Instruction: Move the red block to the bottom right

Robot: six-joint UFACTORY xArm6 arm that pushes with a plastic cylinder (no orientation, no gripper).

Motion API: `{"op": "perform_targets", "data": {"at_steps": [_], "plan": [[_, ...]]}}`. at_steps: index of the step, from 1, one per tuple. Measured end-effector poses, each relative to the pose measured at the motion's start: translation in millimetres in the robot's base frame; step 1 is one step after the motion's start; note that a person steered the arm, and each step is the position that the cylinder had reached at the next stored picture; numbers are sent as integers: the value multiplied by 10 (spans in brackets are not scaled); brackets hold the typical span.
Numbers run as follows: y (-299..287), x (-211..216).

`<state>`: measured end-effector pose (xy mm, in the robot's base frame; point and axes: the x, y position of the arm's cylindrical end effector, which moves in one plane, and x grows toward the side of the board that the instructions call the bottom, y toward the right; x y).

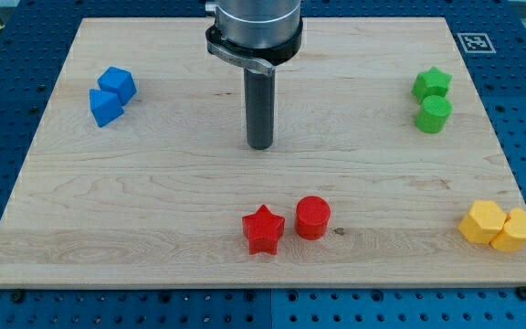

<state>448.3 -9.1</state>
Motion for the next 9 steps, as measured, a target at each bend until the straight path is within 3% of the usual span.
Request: {"op": "perform_targets", "data": {"at_steps": [1,3,4,6,8,9], "plan": [[-14,0],[-815,188],[-867,294],[-878,1079],[-848,1257],[-412,1251]]}}
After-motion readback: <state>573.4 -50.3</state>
